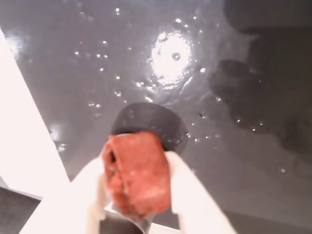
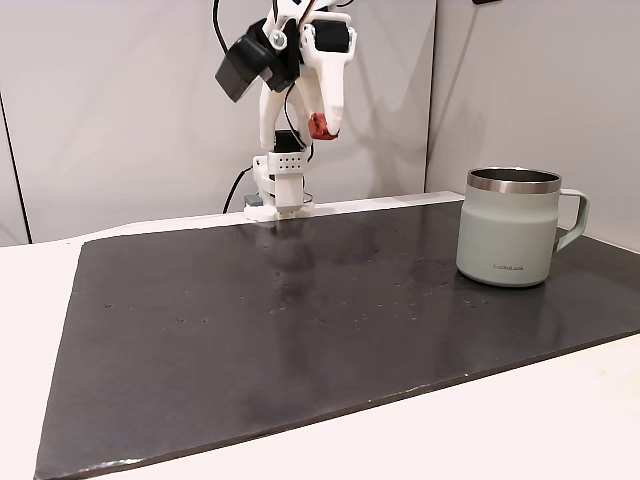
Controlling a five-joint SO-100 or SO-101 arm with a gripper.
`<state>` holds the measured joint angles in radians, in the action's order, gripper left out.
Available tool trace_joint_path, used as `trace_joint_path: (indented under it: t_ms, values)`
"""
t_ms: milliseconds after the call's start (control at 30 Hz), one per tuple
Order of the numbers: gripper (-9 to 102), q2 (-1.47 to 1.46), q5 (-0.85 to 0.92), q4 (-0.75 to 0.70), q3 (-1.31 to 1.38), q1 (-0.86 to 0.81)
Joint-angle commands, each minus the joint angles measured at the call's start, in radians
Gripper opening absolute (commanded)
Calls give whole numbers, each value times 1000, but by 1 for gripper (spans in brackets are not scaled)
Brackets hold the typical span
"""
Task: Grasp a cube and put it in the cup.
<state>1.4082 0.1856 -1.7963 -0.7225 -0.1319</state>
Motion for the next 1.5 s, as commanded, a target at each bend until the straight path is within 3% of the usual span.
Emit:
trace_joint_path:
  t_ms: [0,267,1133,1467]
  values:
    - [8,67,-9,0,3,15]
    - [8,14,-40,3,83,54]
    - [8,-396,-146,8,693,275]
    - [8,-448,-169,106,706,365]
